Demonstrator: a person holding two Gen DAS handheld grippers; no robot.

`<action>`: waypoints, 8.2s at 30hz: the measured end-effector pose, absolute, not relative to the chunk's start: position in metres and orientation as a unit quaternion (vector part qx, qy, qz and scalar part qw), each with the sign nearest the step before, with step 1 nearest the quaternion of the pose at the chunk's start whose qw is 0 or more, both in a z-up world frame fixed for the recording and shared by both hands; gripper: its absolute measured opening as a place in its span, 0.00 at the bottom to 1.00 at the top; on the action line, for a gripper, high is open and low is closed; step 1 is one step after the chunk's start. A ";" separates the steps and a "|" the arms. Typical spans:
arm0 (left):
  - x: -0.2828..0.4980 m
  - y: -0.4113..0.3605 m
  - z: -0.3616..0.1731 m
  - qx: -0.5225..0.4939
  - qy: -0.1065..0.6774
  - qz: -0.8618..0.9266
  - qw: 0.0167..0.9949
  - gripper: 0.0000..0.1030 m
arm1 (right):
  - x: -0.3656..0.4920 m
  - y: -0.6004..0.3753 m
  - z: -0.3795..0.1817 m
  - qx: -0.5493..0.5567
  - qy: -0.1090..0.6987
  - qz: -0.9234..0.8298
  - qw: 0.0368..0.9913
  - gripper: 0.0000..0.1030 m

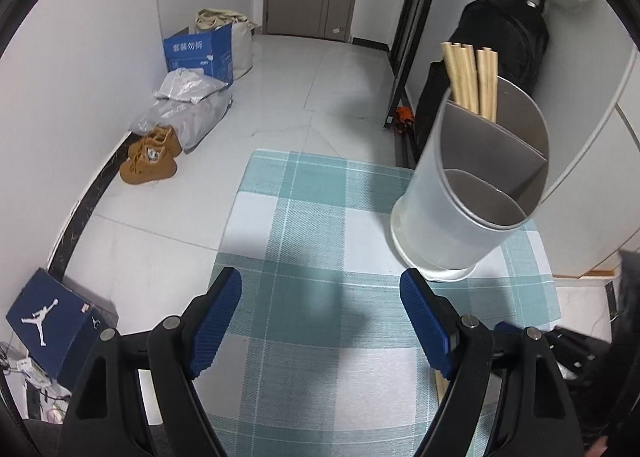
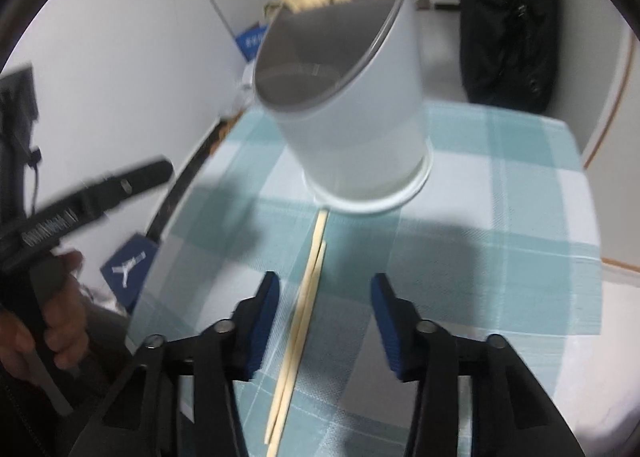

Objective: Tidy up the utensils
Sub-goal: 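Lower both open tools to the last chopsticks on the cloth, then close the right tool on a chopstick while the left tool grasps the other, then lift both held chopsticks and carry them above the white holder, then lower both chopsticks into the holder compartments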

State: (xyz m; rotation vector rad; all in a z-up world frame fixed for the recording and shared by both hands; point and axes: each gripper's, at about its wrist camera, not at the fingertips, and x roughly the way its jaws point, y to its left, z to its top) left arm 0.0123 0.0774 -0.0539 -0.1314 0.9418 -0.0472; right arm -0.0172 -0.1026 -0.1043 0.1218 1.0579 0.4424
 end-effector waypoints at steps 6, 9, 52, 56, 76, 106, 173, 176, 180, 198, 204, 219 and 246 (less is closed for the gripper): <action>0.019 0.087 -0.056 -0.094 0.469 -0.024 0.878 0.76 | -0.011 -0.080 -0.127 0.013 0.535 0.202 0.820 0.21; 0.021 0.090 -0.055 -0.104 0.476 -0.025 0.873 0.76 | -0.009 -0.071 -0.134 -0.007 0.547 0.203 0.812 0.16; 0.028 0.116 -0.081 -0.130 0.538 -0.020 0.833 0.76 | 0.006 -0.072 -0.098 0.022 0.514 0.155 0.843 0.04; 0.027 0.087 -0.086 -0.098 0.553 -0.045 0.826 0.76 | 0.002 -0.103 -0.086 0.084 0.500 0.171 0.845 0.03; 0.037 0.027 -0.103 -0.065 0.573 -0.071 0.814 0.76 | -0.011 -0.216 -0.076 0.289 0.434 0.152 0.840 0.04; 0.041 0.012 -0.112 -0.007 0.566 -0.070 0.821 0.03 | -0.024 -0.235 -0.070 0.279 0.414 0.127 0.857 0.04; -0.015 0.012 0.021 -0.073 0.370 -0.214 0.901 0.02 | -0.050 -0.160 -0.002 0.144 0.301 0.126 0.934 0.03; -0.011 0.010 0.024 -0.075 0.375 -0.218 0.898 0.02 | -0.049 -0.163 0.004 0.147 0.296 0.125 0.936 0.03; -0.006 0.008 0.032 -0.076 0.374 -0.223 0.897 0.02 | -0.046 -0.169 0.013 0.152 0.291 0.126 0.936 0.03; 0.042 0.007 0.081 -0.101 0.364 -0.244 0.893 0.02 | -0.002 -0.182 0.066 0.156 0.279 0.152 0.935 0.04; 0.066 0.012 0.097 -0.102 0.353 -0.241 0.899 0.02 | 0.016 -0.182 0.090 0.144 0.267 0.157 0.940 0.03; 0.112 0.034 0.114 -0.164 0.322 -0.222 0.905 0.02 | 0.061 -0.174 0.140 0.101 0.224 0.154 0.957 0.04; 0.133 0.034 0.048 -0.178 0.356 -0.233 0.888 0.02 | 0.112 -0.140 0.080 0.029 0.292 0.169 0.941 0.03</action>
